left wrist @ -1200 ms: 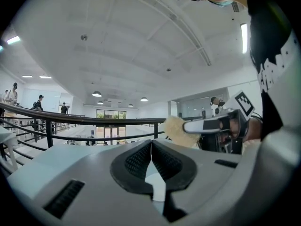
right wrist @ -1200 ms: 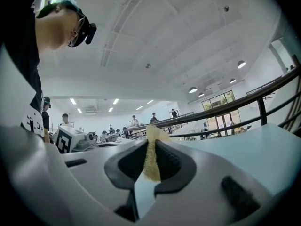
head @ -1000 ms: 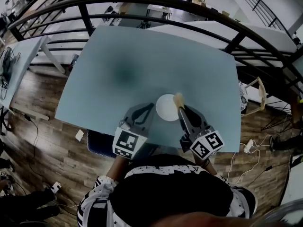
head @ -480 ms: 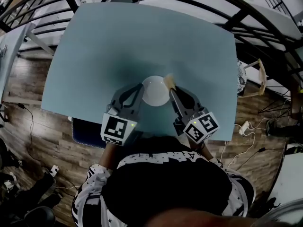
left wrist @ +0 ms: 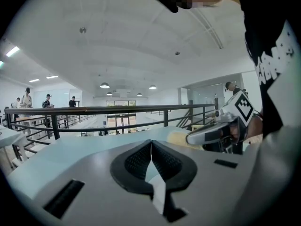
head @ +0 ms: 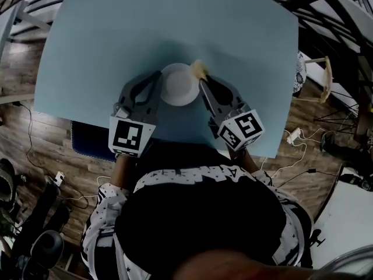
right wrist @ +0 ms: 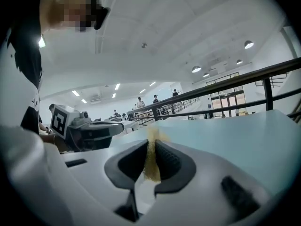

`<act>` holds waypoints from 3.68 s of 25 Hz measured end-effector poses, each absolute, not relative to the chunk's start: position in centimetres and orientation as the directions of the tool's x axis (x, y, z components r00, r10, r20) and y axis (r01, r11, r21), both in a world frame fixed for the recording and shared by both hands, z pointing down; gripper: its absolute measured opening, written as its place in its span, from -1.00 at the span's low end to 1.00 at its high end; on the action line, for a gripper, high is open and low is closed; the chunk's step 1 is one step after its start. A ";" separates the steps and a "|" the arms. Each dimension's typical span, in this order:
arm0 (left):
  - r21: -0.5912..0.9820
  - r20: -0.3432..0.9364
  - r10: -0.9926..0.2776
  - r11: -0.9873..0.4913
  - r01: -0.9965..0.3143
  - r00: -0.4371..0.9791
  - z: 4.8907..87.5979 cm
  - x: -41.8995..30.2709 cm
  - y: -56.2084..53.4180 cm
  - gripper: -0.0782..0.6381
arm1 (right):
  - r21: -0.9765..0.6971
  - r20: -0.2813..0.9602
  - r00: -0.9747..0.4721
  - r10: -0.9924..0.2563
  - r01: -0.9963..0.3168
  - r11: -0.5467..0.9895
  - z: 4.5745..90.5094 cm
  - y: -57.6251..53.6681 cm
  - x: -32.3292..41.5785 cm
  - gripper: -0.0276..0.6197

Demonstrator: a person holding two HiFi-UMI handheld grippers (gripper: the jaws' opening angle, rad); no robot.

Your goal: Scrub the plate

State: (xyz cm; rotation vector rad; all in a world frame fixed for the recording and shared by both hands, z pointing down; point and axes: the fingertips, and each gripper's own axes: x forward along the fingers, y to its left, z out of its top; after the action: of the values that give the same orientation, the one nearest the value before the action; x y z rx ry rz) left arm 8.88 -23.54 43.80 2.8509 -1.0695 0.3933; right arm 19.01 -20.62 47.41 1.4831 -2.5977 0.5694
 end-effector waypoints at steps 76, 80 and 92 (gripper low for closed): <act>0.015 0.275 -0.742 -0.632 -0.775 0.611 44.0 0.6 -21.6 -0.74 | -0.224 0.607 -0.644 -0.467 -0.702 0.676 59.6 -19.0 5.6 -0.75; -0.048 0.304 -0.741 -0.639 -0.767 0.598 44.3 0.9 -21.5 -0.74 | -0.232 0.612 -0.643 -0.460 -0.702 0.673 59.6 -18.2 5.6 -0.75; -0.021 0.310 -0.720 -0.659 -0.752 0.621 44.7 1.9 -21.3 -0.74 | -0.240 0.567 -0.661 -0.493 -0.704 0.668 58.4 -18.8 6.7 -0.75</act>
State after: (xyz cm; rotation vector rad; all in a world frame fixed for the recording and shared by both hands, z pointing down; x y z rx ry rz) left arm 1.86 -21.32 44.66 2.7282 -1.2428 0.4469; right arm 6.66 -18.82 58.41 0.9306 -2.4234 0.6205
